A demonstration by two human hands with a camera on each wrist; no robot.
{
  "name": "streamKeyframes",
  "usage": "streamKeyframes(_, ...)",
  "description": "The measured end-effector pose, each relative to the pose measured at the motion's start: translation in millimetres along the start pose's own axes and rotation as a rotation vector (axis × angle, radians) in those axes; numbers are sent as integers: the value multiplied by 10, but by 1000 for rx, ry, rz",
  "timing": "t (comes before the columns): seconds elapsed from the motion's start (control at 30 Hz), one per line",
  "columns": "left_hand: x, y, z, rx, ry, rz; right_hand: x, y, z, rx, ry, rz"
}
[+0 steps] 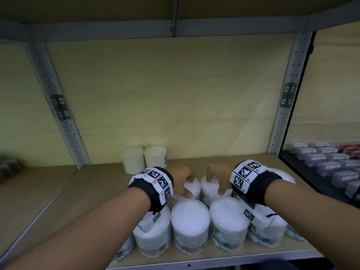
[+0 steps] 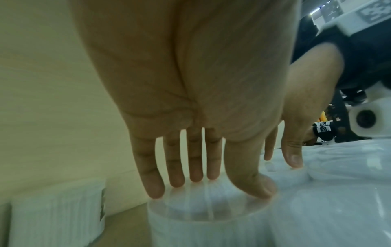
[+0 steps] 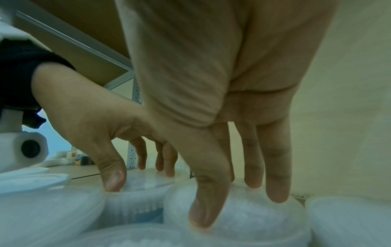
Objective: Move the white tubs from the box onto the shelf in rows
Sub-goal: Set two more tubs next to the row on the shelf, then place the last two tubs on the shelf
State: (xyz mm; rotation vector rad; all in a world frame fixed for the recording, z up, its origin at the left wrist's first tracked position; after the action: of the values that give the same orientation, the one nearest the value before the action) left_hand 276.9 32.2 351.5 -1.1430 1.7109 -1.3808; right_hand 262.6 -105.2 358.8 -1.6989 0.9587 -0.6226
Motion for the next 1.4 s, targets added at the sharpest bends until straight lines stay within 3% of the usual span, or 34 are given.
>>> streamKeyframes(0.13,-26,-75,-10,-29,7,-27,-7,-107,-12,3,-26,58)
streamKeyframes(0.37,-688,-285,110,-8,-166,-60,16,-465,291,264,23,122)
streamKeyframes(0.53,-1391,-381,231,56,-322,-91,-53,-644,724,240,-1,117)
streamKeyframes(0.8,-2129,-450,569,136,-422,-126,-145,-857,1614,254,-6,101)
streamKeyframes(0.93,-2266,-351,770,135,-414,-139,-149,-868,2019,258,-20,52)
streamKeyframes(1.1,-2408,-209,924,137,-430,-164,-253,-822,2371,124,-32,-12)
streamKeyframes(1.2,-2442,-185,940,141,-411,-179,-279,-796,2459,66,-29,-37)
streamKeyframes(1.4,-2463,-129,923,166,-400,-229,-311,-800,2462,88,-18,-57)
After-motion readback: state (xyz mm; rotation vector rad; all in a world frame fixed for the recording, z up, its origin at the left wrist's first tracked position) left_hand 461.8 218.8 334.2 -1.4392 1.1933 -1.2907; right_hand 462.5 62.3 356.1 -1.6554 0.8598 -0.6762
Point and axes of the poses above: each hand's wrist, its own z-axis towards the middle knuckle, its own y-axis out of the palm, x = y × z, the point moved 4 cm from there along z, towards the middle knuckle, and after that the axes turned 15 degrees about -y, right-handed, at the moved point
